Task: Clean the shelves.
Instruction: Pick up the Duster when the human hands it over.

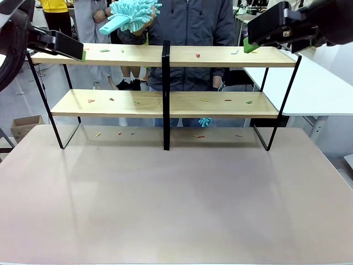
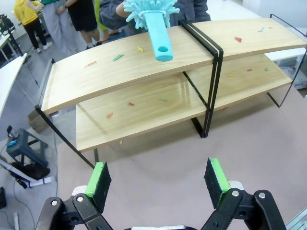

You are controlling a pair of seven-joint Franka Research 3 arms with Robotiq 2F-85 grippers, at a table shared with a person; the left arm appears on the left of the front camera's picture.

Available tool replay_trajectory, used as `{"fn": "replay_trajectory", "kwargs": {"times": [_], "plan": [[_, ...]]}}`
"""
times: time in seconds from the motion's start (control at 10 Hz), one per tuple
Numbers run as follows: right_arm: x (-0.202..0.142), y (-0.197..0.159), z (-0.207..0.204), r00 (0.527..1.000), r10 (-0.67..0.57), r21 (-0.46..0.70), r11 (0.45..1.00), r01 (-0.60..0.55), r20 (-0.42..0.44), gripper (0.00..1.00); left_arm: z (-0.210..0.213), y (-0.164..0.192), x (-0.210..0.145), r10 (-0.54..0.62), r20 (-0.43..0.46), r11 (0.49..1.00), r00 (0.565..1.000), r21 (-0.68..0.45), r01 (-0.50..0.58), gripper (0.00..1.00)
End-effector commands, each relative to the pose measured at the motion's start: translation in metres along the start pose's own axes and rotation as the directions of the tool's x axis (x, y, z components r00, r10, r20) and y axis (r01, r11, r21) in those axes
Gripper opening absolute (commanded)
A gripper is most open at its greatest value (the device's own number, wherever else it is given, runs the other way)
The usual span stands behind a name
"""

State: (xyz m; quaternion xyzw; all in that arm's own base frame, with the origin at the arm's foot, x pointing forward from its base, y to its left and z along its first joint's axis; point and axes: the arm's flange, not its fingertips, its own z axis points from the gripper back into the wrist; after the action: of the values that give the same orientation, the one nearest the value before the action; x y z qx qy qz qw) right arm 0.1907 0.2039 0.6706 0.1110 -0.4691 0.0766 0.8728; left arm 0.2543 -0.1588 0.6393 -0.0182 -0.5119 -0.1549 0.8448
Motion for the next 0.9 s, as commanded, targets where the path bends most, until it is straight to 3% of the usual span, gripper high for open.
{"fn": "replay_trajectory", "kwargs": {"times": [0.0, 0.8], "plan": [[0.003, -0.003, -0.0053, 1.0, 0.013, -0.001, 1.0, -0.013, -0.005, 1.0, -0.0007, 0.0019, 0.0001, -0.009, -0.001, 1.0, 1.0, 0.007, 0.009, 1.0], [-0.0002, -0.0004, -0.006, 1.0, -0.001, 0.001, 1.0, 0.001, -0.015, 1.0, -0.0007, 0.0019, 0.0001, -0.009, -0.001, 1.0, 1.0, 0.007, 0.009, 1.0]]}}
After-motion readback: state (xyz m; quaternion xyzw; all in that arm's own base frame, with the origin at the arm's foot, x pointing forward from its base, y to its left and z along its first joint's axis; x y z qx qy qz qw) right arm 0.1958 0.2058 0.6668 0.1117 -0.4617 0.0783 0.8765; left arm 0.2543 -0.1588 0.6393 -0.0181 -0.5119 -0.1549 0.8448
